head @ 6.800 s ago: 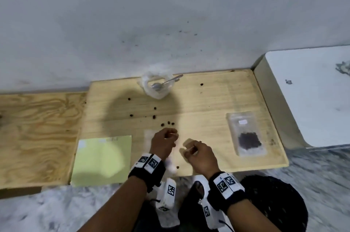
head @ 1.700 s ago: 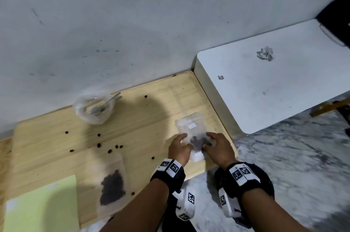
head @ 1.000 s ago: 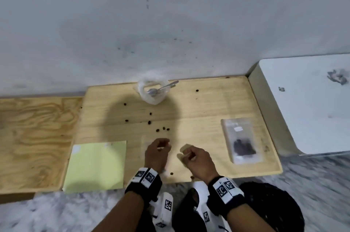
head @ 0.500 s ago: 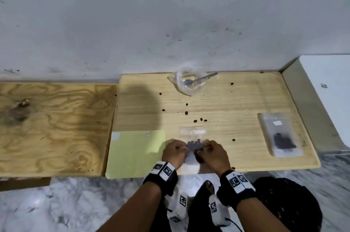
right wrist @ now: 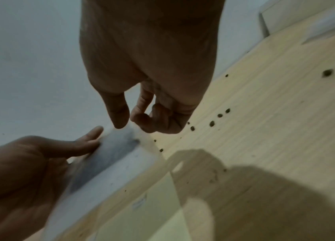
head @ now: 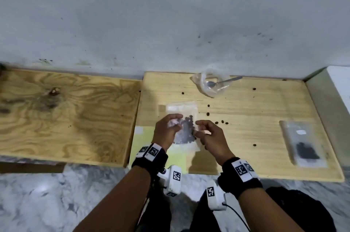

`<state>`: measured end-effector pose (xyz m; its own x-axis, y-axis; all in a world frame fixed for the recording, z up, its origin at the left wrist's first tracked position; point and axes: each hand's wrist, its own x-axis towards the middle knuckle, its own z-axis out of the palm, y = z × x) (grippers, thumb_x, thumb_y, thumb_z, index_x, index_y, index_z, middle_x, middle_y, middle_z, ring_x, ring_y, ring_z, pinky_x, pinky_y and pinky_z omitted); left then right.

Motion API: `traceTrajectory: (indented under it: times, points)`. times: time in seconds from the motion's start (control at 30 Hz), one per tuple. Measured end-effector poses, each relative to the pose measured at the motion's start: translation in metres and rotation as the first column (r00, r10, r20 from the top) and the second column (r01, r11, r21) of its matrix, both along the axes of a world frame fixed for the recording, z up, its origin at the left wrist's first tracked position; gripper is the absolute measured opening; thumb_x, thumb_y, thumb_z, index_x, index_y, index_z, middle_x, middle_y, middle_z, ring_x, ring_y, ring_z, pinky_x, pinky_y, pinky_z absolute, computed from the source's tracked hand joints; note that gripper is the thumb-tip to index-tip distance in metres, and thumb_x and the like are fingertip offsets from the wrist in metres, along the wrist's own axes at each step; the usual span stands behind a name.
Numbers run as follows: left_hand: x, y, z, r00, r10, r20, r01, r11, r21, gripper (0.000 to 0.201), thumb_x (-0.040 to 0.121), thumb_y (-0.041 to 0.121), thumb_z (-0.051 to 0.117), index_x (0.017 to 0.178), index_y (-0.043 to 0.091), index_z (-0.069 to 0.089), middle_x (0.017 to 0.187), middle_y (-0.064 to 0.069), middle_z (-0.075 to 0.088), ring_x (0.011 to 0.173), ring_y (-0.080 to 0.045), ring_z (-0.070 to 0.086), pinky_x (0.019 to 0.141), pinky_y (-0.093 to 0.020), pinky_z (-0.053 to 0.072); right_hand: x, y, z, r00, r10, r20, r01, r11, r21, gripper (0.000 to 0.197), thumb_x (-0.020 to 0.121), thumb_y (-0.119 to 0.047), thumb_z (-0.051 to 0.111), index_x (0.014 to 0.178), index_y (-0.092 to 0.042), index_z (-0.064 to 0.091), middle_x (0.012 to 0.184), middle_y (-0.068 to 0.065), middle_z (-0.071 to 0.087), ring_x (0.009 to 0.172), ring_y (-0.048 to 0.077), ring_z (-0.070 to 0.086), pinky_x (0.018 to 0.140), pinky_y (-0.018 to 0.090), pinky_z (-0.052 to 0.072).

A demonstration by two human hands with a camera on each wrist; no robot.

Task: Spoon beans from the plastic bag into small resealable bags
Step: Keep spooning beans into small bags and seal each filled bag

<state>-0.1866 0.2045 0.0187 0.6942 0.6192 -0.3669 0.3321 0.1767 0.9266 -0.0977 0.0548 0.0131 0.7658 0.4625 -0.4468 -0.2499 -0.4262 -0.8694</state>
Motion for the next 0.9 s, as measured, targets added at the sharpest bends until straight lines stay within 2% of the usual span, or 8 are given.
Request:
traceTrajectory:
  times: [0.07, 0.17, 0.27, 0.37, 0.5, 0.63, 0.77, 0.9]
  points:
    - [-0.011, 0.028, 0.003, 0.995, 0.099, 0.031, -0.099, 0.995, -0.004, 0.032, 0.076, -0.013, 0.066, 0.096, 0.011, 0.071, 0.085, 0.004, 0.067, 0.068, 0.001, 0.059, 0.06, -0.02, 0.045, -0.004, 0.016, -0.005, 1.0, 0.012, 0.003, -0.012, 1.0, -0.001, 0.021, 0.085, -0.003, 0.069, 0.097, -0.02, 0.07, 0.089, -0.001, 0.064, 0.065, 0.008, 0.053, 0.058, 0.018, 0.042]
    - [-0.033, 0.075, 0.002, 0.961, 0.274, 0.034, -0.274, 0.962, -0.022, 0.031, 0.082, -0.005, 0.067, 0.092, 0.023, 0.072, 0.088, 0.001, 0.07, 0.078, -0.019, 0.062, 0.06, -0.028, 0.048, -0.017, 0.038, -0.023, 0.996, 0.062, 0.059, -0.053, 0.988, -0.142, 0.023, 0.084, -0.008, 0.068, 0.08, -0.03, 0.069, 0.087, -0.012, 0.07, 0.083, 0.011, 0.064, 0.076, 0.023, 0.048]
    - [-0.052, 0.111, 0.0, 0.932, 0.358, 0.048, -0.357, 0.933, -0.031, 0.034, 0.082, -0.007, 0.063, 0.095, 0.023, 0.072, 0.093, 0.0, 0.072, 0.092, -0.029, 0.067, 0.076, -0.041, 0.058, -0.033, 0.054, -0.037, 0.989, 0.124, 0.074, -0.093, 0.938, -0.333, 0.019, 0.084, -0.024, 0.069, 0.1, -0.033, 0.072, 0.105, -0.01, 0.072, 0.102, 0.016, 0.067, 0.089, 0.026, 0.05]
    - [-0.066, 0.135, -0.005, 0.929, 0.366, 0.05, -0.364, 0.931, -0.041, 0.035, 0.082, -0.011, 0.06, 0.099, 0.019, 0.07, 0.092, 0.0, 0.071, 0.09, -0.027, 0.066, 0.078, -0.04, 0.057, -0.047, 0.069, -0.045, 0.987, 0.128, 0.095, -0.075, 0.898, -0.434, 0.038, 0.084, -0.037, 0.068, 0.121, -0.033, 0.068, 0.119, -0.009, 0.069, 0.113, 0.018, 0.063, 0.099, 0.032, 0.049]
    - [-0.082, 0.154, -0.015, 0.936, 0.35, 0.047, -0.347, 0.936, -0.054, 0.035, 0.083, -0.01, 0.06, 0.096, 0.02, 0.071, 0.092, -0.003, 0.071, 0.084, -0.027, 0.065, 0.068, -0.033, 0.053, -0.061, 0.092, -0.052, 0.975, 0.141, 0.174, -0.033, 0.86, -0.51, 0.034, 0.086, -0.042, 0.067, 0.12, -0.034, 0.069, 0.123, -0.006, 0.067, 0.115, 0.023, 0.061, 0.097, 0.034, 0.048]
    - [-0.089, 0.159, -0.017, 0.939, 0.342, 0.026, -0.341, 0.939, -0.044, 0.035, 0.079, -0.011, 0.063, 0.098, 0.017, 0.071, 0.092, -0.004, 0.071, 0.091, -0.028, 0.066, 0.081, -0.042, 0.055, -0.064, 0.107, -0.054, 0.975, 0.059, 0.216, 0.063, 0.854, -0.516, 0.025, 0.087, -0.037, 0.067, 0.112, -0.034, 0.072, 0.121, -0.006, 0.069, 0.113, 0.023, 0.062, 0.094, 0.033, 0.048]
    - [-0.086, 0.16, -0.015, 0.944, 0.331, -0.001, -0.331, 0.942, -0.065, 0.039, 0.074, -0.016, 0.062, 0.101, 0.011, 0.071, 0.085, -0.003, 0.068, 0.089, -0.024, 0.062, 0.083, -0.039, 0.054, -0.062, 0.115, -0.055, 0.986, 0.012, 0.167, 0.08, 0.843, -0.532, 0.01, 0.08, -0.038, 0.065, 0.086, -0.033, 0.071, 0.097, -0.009, 0.071, 0.088, 0.021, 0.062, 0.085, 0.031, 0.051]
    - [-0.08, 0.157, -0.009, 0.949, 0.316, -0.009, -0.316, 0.947, -0.059, 0.038, 0.075, -0.016, 0.062, 0.106, 0.005, 0.07, 0.083, 0.004, 0.065, 0.084, -0.017, 0.06, 0.073, -0.027, 0.051, -0.058, 0.117, -0.052, 0.988, 0.025, 0.151, 0.064, 0.829, -0.555, 0.016, 0.08, -0.042, 0.062, 0.077, -0.029, 0.07, 0.08, -0.011, 0.067, 0.081, 0.022, 0.061, 0.077, 0.03, 0.05]
